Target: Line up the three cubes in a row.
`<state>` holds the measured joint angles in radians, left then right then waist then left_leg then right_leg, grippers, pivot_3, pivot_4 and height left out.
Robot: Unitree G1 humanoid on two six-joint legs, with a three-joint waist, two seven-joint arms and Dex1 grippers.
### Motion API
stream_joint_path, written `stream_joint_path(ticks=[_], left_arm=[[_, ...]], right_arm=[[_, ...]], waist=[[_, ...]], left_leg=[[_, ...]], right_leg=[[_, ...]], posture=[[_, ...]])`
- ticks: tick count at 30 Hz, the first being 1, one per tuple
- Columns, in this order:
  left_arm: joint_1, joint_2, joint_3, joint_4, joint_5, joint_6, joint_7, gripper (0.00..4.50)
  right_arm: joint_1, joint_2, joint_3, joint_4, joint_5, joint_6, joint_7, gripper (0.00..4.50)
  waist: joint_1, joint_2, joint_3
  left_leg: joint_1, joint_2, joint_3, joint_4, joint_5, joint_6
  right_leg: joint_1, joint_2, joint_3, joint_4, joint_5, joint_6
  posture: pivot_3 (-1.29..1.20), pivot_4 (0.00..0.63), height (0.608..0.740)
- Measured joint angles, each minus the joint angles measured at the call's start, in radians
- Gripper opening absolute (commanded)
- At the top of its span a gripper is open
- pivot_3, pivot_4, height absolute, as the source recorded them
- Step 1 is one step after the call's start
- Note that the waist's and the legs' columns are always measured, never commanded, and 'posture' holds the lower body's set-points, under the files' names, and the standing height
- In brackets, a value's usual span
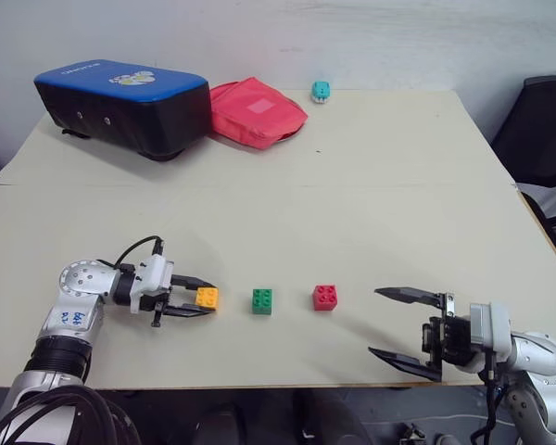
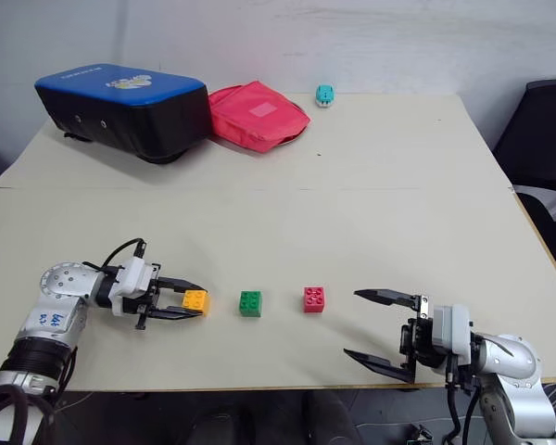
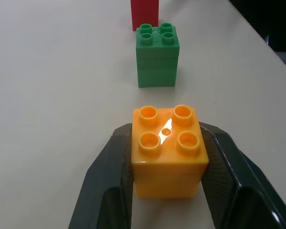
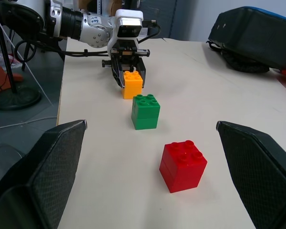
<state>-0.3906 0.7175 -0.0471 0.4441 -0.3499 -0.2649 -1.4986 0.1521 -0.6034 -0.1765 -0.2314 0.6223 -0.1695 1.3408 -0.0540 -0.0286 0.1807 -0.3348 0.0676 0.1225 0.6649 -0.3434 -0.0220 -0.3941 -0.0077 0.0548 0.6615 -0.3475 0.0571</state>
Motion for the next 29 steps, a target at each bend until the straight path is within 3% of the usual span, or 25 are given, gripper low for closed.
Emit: stream_joint_path(ticks=[2, 10, 15, 19, 24, 29], left_arm=[[0.0, 0.0, 0.0, 0.001, -0.001, 0.004, -0.001, 2.26], [0.025, 0.023, 0.011, 0.021, 0.025, 0.019, 0.002, 4.48], [0.06, 0.073, 0.072, 0.039, 0.026, -0.025, 0.013, 4.48], [0.187, 0.15, 0.143, -0.002, 0.026, -0.035, 0.046, 4.48], [0.401, 0.269, 0.353, -0.162, 0.02, 0.024, 0.169, 4.48], [0.459, 0.281, 0.444, -0.238, -0.02, 0.096, 0.193, 4.48]], right_arm=[[-0.006, 0.0, 0.0, 0.0, 0.0, 0.001, 0.0, 4.5], [-0.013, -0.005, 0.001, 0.0, 0.0, 0.003, 0.003, 4.5], [-0.018, -0.005, 0.003, 0.009, 0.0, -0.001, 0.017, 4.5], [-0.015, -0.027, -0.006, 0.053, -0.001, -0.006, 0.047, 4.5], [-0.024, -0.167, -0.121, 0.143, 0.006, -0.001, 0.115, 4.5], [-0.067, -0.212, -0.135, 0.249, -0.029, -0.022, 0.168, 4.5]], waist=[[0.0, 0.0, 0.0], [0.004, 0.0, 0.0], [0.001, 0.0, 0.0], [-0.003, 0.0, 0.0], [0.0, 0.001, 0.001], [0.011, 0.002, 0.002]], left_leg=[[0.0, 0.0, 0.0, 0.0, 0.0, 0.0], [-0.002, 0.0, 0.0, 0.0, 0.0, 0.0], [-0.002, 0.0, 0.0, 0.0, 0.0, 0.0], [-0.002, 0.0, 0.0, -0.001, 0.0, 0.0], [-0.001, 0.0, -0.001, -0.001, -0.004, 0.008], [-0.001, -0.001, -0.002, -0.002, -0.004, 0.008]], right_leg=[[0.0, 0.0, 0.0, 0.0, 0.0, 0.0], [-0.001, -0.001, 0.0, -0.001, 0.0, 0.0], [-0.001, -0.001, 0.0, -0.001, 0.0, 0.0], [-0.002, -0.001, 0.0, -0.001, 0.0, 0.0], [0.0, -0.004, -0.002, -0.002, 0.0, 0.0], [0.001, -0.004, -0.003, -0.002, 0.0, -0.001]], posture=[[0.0, 0.15, 0.74], [0.0, 0.15, 0.74], [0.0, 0.15, 0.74], [0.0, 0.15, 0.74], [0.0, 0.15, 0.74], [0.0, 0.15, 0.74]])
